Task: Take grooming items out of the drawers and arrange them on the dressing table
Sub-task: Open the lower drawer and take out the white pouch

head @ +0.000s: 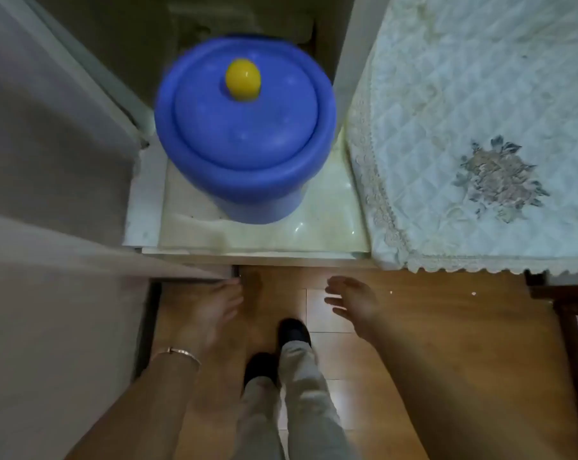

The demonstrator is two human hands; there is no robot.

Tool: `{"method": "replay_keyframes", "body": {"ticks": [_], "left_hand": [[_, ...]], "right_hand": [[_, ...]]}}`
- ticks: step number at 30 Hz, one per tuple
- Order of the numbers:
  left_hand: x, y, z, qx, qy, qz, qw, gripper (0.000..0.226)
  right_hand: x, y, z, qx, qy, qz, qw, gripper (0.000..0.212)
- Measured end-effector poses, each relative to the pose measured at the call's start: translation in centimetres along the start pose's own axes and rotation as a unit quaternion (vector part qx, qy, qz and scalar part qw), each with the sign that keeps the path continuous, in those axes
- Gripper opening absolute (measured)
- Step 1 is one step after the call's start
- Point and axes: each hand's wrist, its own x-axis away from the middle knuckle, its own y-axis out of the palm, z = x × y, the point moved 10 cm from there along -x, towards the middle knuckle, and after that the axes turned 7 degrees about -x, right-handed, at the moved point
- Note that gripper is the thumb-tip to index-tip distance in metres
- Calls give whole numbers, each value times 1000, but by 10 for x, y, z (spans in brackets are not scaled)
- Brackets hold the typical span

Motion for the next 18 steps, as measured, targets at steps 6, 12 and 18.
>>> {"method": "replay_keyframes", "body": {"ticks": [6, 12, 18], "left_hand": [[-20, -8, 20, 259, -15, -13, 966, 26], [-4, -26, 15, 229, 29, -38, 972, 22], [70, -37, -20, -2, 90, 9, 996, 15]], "right_hand": [[-25, 14, 11, -214, 10, -15, 977, 9], [7, 13, 17, -245, -9, 8, 969, 14], [71, 4, 38, 11, -47, 71, 996, 30]]}}
